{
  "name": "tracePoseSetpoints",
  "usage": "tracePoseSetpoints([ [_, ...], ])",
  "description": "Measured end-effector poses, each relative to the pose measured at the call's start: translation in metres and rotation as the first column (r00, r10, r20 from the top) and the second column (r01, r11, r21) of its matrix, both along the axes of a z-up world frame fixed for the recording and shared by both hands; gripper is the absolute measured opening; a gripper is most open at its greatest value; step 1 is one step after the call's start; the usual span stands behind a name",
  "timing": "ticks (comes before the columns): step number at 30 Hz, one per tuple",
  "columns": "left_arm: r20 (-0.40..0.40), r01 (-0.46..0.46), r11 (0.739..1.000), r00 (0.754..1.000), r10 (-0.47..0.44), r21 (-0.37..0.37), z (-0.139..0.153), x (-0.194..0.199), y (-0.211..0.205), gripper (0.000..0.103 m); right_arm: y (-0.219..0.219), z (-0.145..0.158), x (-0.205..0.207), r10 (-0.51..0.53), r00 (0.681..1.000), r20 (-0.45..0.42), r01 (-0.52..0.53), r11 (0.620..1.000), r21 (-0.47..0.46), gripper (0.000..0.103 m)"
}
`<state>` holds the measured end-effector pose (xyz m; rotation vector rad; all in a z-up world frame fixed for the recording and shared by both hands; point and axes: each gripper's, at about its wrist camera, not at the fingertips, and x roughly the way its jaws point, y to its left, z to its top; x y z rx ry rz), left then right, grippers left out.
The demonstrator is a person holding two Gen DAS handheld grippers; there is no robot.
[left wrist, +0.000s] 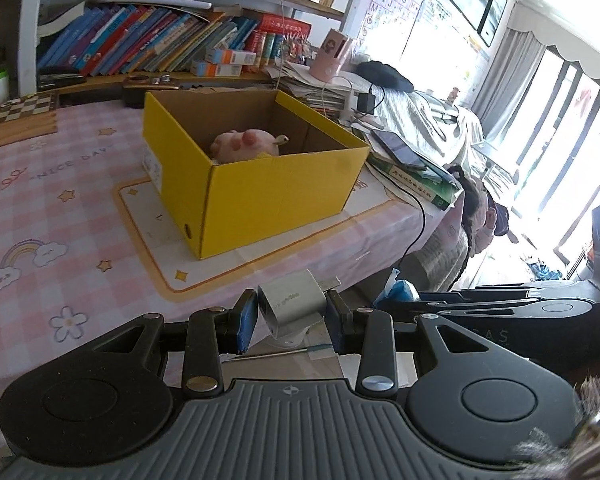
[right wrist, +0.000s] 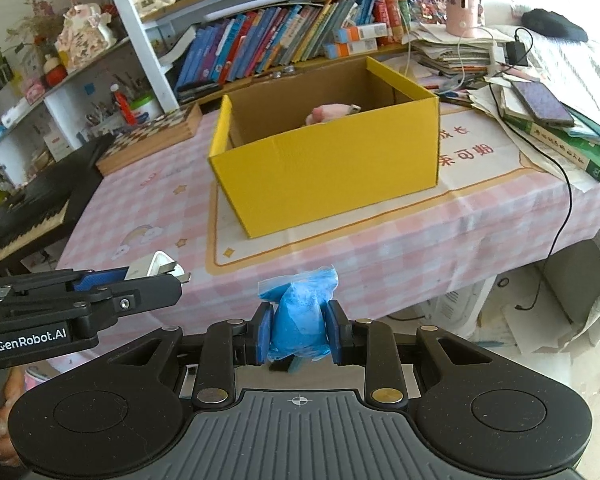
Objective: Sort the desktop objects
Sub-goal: 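Lift the white plug and blue cloth and carry both toward the yellow box, then lower the plug and blue cloth into the yellow box and open both tools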
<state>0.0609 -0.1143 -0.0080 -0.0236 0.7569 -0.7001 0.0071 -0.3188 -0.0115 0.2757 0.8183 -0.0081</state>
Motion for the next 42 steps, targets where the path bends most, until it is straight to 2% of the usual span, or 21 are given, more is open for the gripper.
tracePoseSetpoints([
  [13, 0.020, -0.018, 1.000, 1.000, 0.018, 0.001, 0.002, 0.026, -0.050, 0.033, -0.052, 0.000, 0.034, 0.025, 1.000, 0.002, -0.025, 1.000, -0.004, 0.027],
  [21, 0.090, -0.086, 0.996, 0.992, 0.088, -0.019, 0.018, 0.052, -0.075, 0.033, -0.083, 0.021, 0.072, 0.083, 0.992, 0.097, -0.081, 0.996, -0.024, 0.027],
  [32, 0.188, -0.209, 0.978, 0.960, 0.206, -0.004, 0.039, 0.102, -0.099, 0.033, -0.104, 0.045, 0.147, 0.217, 0.954, 0.208, -0.203, 0.975, -0.084, 0.027],
  [37, 0.166, -0.248, 0.968, 0.957, 0.240, 0.031, 0.032, 0.143, -0.110, 0.033, -0.101, 0.032, 0.189, 0.300, 0.941, 0.155, -0.278, 0.949, -0.145, 0.027],
  [42, 0.143, -0.235, 0.966, 0.965, 0.219, 0.109, 0.018, 0.178, -0.122, 0.034, -0.091, 0.016, 0.220, 0.412, 0.909, 0.061, -0.391, 0.895, -0.215, 0.027],
])
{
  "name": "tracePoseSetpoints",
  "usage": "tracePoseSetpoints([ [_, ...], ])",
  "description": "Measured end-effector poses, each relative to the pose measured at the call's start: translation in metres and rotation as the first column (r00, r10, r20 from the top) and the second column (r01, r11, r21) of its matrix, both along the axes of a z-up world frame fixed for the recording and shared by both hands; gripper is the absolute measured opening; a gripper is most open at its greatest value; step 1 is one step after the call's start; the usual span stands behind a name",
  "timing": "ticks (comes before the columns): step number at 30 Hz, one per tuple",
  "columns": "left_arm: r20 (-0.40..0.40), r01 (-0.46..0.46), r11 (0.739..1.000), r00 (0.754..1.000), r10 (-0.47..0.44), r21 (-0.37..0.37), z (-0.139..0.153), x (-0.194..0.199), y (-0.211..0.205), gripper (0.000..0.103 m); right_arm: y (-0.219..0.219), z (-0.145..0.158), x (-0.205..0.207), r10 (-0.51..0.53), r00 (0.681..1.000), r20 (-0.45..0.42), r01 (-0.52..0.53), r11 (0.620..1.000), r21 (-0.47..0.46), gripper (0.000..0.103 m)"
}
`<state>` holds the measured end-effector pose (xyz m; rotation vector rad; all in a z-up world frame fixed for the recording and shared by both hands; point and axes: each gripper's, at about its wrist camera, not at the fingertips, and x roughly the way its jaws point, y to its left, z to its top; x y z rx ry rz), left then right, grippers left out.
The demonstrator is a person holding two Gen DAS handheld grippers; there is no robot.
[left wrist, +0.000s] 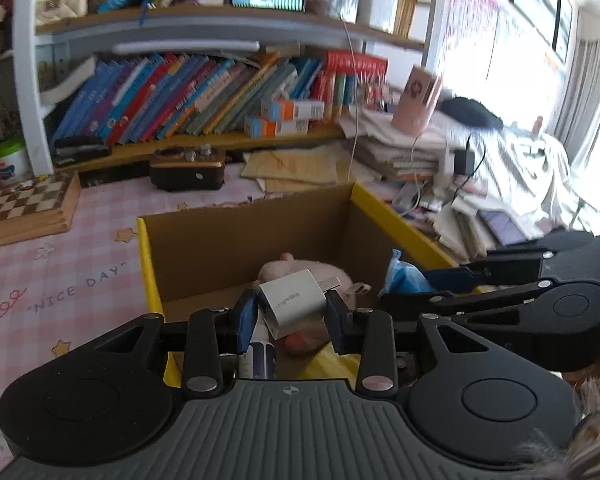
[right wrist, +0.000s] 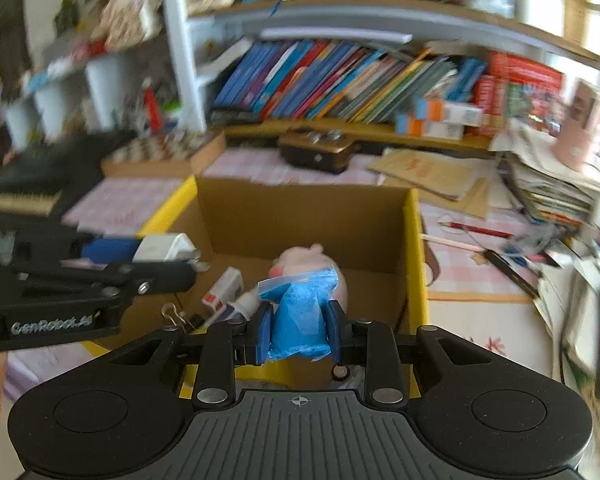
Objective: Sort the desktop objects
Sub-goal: 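Lower the plug and blue cloth into the yellow box and open both tools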
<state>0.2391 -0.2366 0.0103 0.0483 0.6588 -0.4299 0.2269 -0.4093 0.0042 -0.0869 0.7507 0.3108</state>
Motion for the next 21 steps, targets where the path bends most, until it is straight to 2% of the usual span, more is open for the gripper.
tracePoseSetpoints([
  [7, -0.102, 0.007, 0.996, 0.995, 0.002, 0.087, -0.027, 0.033, -0.010, 0.034, 0.012, -0.028, 0.031, 0.133, 0.982, -0.137, -0.152, 0.978, -0.139, 0.027],
  [13, -0.144, 0.034, 0.990, 0.989, -0.014, 0.140, -0.042, 0.037, -0.021, 0.034, 0.014, -0.042, 0.038, 0.157, 0.970, -0.186, -0.186, 0.971, -0.149, 0.025],
  [16, -0.138, 0.025, 0.990, 0.990, -0.005, 0.141, -0.042, 0.038, -0.022, 0.035, 0.015, -0.044, 0.038, 0.158, 0.972, -0.175, -0.185, 0.972, -0.148, 0.027],
  [18, -0.117, 0.030, 0.990, 0.993, -0.013, 0.141, -0.040, 0.036, -0.022, 0.042, 0.015, -0.044, 0.038, 0.155, 0.973, -0.170, -0.180, 0.973, -0.144, 0.029],
  [21, -0.041, 0.022, 0.990, 0.999, -0.017, 0.139, -0.029, 0.024, -0.020, 0.054, 0.014, -0.037, 0.033, 0.129, 0.984, -0.124, -0.148, 0.976, -0.157, 0.033],
])
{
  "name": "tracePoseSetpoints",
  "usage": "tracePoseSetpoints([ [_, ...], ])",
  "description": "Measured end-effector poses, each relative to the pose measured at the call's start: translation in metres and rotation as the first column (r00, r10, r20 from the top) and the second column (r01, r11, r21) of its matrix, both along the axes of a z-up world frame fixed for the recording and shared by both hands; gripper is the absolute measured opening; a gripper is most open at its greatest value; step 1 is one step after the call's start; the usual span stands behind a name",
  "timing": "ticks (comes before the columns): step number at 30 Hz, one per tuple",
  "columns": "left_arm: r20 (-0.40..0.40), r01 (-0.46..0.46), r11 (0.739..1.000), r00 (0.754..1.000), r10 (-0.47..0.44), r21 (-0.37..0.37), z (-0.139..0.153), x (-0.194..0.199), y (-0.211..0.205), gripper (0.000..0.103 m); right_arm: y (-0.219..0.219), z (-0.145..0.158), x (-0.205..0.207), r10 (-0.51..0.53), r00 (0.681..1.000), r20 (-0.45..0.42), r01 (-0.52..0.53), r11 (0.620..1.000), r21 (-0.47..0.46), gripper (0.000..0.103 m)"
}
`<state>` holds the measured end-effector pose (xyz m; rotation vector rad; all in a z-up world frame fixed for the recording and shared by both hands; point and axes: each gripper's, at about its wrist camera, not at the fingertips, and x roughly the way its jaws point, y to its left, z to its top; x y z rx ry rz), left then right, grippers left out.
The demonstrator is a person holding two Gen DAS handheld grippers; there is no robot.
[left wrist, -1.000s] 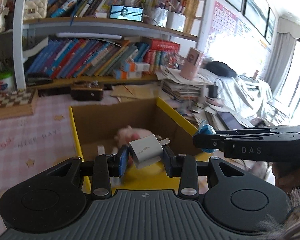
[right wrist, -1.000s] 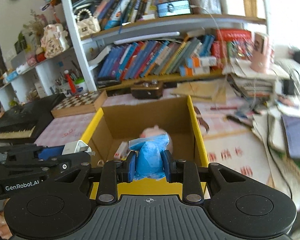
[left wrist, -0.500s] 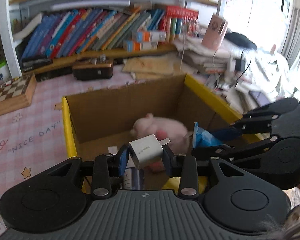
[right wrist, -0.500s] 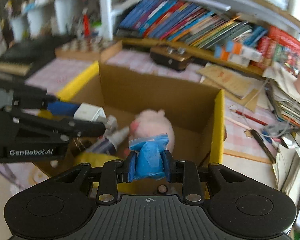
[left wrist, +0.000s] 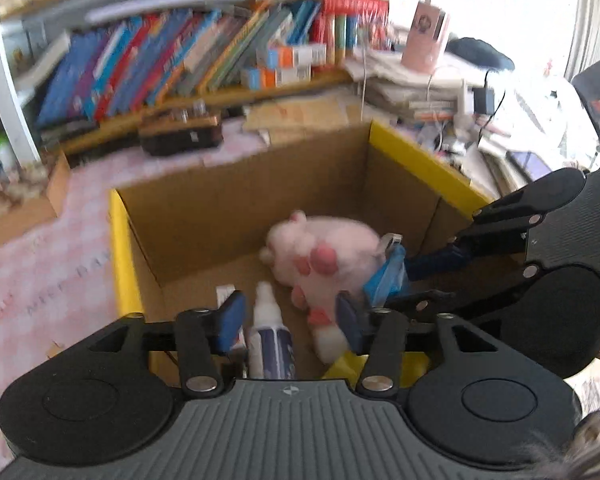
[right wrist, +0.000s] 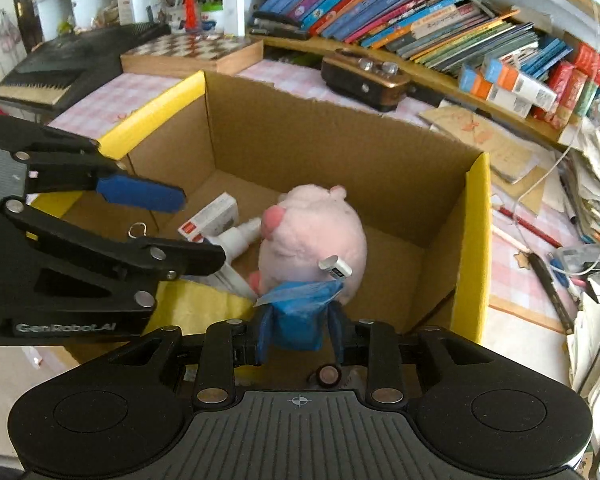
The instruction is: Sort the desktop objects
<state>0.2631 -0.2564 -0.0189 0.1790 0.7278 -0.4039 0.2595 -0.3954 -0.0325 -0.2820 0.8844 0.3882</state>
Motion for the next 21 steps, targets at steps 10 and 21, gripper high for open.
tracePoseSetpoints([
  [10, 0.229, -0.105, 0.989, 0.965, 0.127, -0.104, 0.049, -0.068, 0.045, 0.101, 0.004, 0.048, -0.054, -0.154, 0.962, 0.223, 0.123, 0.981, 0.149, 0.042],
  [21, 0.251, -0.301, 0.943, 0.910, 0.329, -0.143, 0.054, -0.152, 0.119, 0.103, 0.041, 0.061, -0.130, -0.363, 0.885, 0.292, 0.295, 0.922, 0.252, 0.095],
])
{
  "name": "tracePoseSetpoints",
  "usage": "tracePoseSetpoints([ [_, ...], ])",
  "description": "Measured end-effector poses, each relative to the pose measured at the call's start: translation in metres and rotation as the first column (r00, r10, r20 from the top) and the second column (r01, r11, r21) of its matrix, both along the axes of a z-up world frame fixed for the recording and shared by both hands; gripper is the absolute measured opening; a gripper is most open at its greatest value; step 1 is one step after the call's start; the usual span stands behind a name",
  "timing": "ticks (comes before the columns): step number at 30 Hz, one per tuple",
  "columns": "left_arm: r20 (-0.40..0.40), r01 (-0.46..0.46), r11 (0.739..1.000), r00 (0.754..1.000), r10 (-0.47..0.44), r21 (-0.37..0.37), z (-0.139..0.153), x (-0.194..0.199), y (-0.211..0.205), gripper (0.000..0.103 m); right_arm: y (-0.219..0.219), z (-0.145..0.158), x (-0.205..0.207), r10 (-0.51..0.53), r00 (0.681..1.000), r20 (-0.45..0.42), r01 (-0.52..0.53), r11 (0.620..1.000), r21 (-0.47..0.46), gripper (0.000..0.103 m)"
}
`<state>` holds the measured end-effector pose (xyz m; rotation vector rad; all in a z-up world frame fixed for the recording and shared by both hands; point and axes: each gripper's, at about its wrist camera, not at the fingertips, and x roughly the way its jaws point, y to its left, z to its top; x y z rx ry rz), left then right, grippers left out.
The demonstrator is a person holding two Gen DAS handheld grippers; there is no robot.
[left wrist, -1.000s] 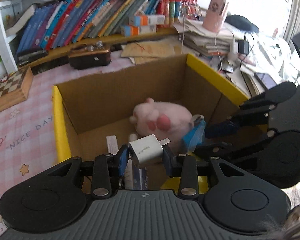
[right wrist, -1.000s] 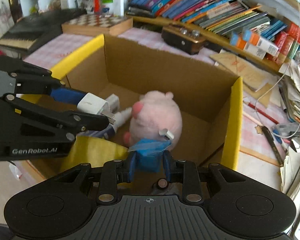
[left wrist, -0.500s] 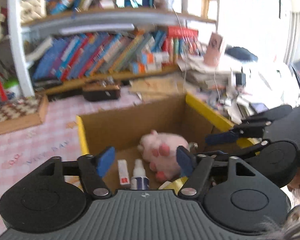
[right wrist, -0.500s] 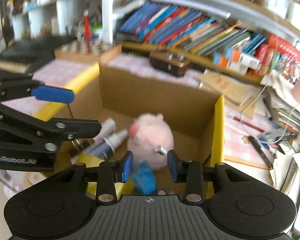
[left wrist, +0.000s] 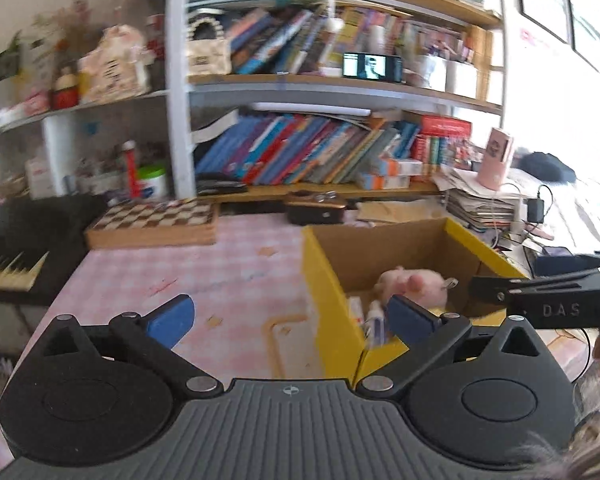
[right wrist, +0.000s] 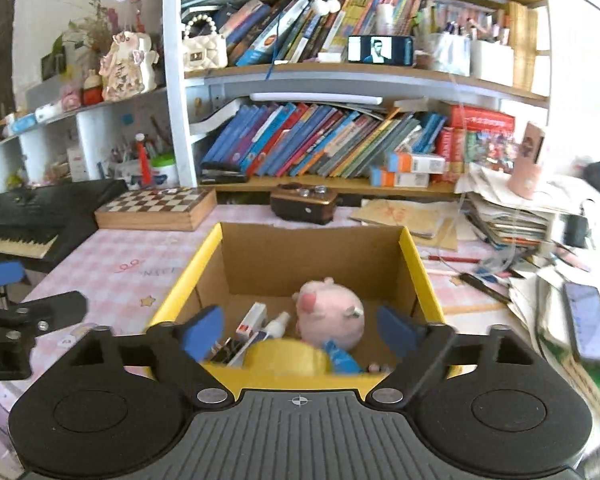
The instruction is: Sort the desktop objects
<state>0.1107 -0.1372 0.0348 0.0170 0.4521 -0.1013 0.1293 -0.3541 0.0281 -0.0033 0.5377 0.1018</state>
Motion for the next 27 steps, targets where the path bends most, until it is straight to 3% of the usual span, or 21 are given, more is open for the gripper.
tracePoseSetpoints([
  [4, -0.006, -0.049, 0.999, 0.999, 0.049, -0.009, -0.006, -0.031, 0.018, 0.103, 0.015, -0.010, -0.027, -0.041, 0.998, -0.049, 0.042, 0.999, 0.026, 0.097],
  [8, -0.031, -0.075, 0.996, 0.997, 0.076, 0.043, -0.018, -0.060, 0.029, 0.103, 0.032, -0.021, -0.055, -0.046, 0.994, -0.098, 0.049, 0.998, 0.025, 0.097],
  [17, -0.090, -0.095, 0.992, 0.991, 0.102, 0.082, -0.031, -0.101, 0.052, 0.103, 0.060, -0.034, -0.110, -0.052, 0.992, -0.113, 0.055, 0.998, 0.019, 0.097],
  [27, -0.120, -0.079, 0.993, 0.989, 0.088, 0.084, -0.035, -0.129, 0.067, 0.103, 0.075, -0.037, -0.132, -0.060, 0.988, -0.143, 0.063, 0.998, 0.020, 0.097],
])
